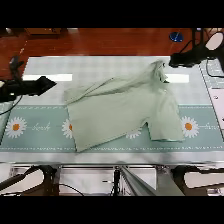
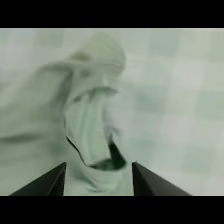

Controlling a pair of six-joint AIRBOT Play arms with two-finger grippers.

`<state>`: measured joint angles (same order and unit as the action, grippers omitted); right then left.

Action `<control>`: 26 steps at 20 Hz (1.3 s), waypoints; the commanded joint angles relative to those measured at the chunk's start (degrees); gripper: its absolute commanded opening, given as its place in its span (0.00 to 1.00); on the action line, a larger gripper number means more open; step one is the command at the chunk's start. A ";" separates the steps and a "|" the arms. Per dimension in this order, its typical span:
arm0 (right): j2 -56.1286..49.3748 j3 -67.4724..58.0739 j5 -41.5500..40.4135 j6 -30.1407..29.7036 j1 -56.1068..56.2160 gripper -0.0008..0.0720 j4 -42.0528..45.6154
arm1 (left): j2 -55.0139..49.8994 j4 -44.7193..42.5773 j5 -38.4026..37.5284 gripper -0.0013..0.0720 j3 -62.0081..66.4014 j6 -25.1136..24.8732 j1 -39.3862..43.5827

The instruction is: Fold the shirts.

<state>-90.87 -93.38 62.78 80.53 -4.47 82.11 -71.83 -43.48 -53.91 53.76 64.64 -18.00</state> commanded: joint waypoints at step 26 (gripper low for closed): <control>4.44 12.46 16.11 -2.01 -16.55 0.69 -3.72 | 2.10 -0.44 -11.58 0.86 -31.52 13.00 16.61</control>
<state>-86.48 -80.93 79.15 78.52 -20.97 78.22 -65.63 -46.74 -71.22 22.20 77.49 -4.91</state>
